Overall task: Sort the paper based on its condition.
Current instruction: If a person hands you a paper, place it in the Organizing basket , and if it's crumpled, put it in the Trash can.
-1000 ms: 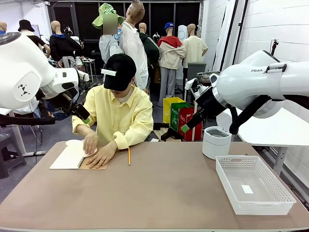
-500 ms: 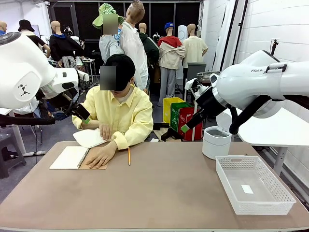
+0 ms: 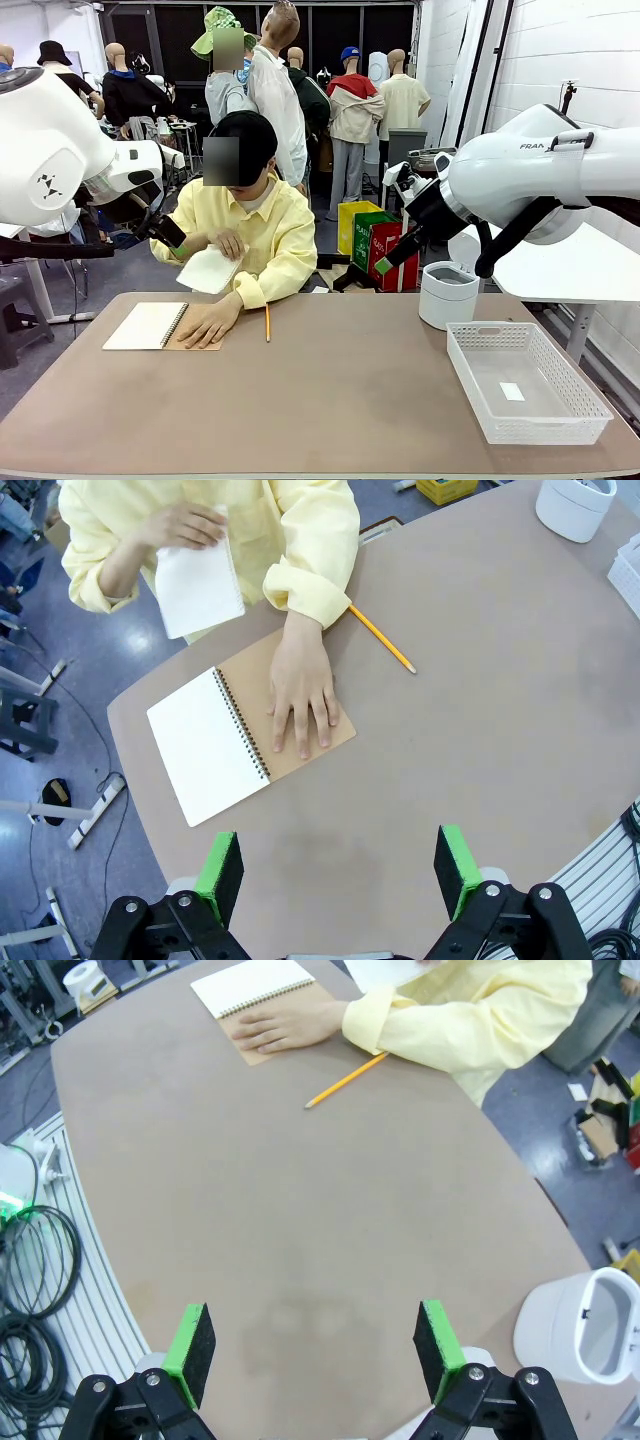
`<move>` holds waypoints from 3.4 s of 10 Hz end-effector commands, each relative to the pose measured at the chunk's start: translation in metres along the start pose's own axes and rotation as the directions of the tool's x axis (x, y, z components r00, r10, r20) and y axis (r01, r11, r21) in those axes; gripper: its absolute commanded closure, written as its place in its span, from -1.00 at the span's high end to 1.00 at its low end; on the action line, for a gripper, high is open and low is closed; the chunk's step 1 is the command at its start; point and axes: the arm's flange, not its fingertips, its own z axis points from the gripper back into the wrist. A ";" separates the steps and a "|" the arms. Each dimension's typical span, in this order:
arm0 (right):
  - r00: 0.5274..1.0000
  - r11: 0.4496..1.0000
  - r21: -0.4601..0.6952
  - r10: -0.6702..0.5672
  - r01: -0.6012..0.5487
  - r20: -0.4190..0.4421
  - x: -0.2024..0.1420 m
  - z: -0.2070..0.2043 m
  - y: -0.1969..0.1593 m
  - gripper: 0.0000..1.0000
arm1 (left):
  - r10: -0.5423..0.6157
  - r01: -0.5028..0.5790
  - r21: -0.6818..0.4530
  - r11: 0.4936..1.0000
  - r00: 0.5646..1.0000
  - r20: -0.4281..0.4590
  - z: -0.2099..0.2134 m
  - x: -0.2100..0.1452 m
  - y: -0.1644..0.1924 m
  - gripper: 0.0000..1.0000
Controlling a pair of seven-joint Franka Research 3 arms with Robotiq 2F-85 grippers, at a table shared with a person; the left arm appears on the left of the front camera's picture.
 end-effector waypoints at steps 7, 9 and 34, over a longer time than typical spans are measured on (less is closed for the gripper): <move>1.000 1.000 0.002 0.000 0.000 0.001 0.000 0.000 0.000 1.00 | 0.001 -0.001 -0.004 1.000 1.000 -0.006 0.001 0.000 0.000 1.00; 1.000 1.000 0.002 0.000 0.000 0.001 0.000 0.000 0.000 1.00 | 0.001 -0.001 -0.004 1.000 1.000 -0.006 0.001 0.000 0.000 1.00; 0.670 0.633 0.227 -0.725 0.740 -0.158 -0.049 -0.060 -0.069 1.00 | 0.001 -0.001 -0.004 1.000 1.000 -0.006 0.001 0.000 0.000 1.00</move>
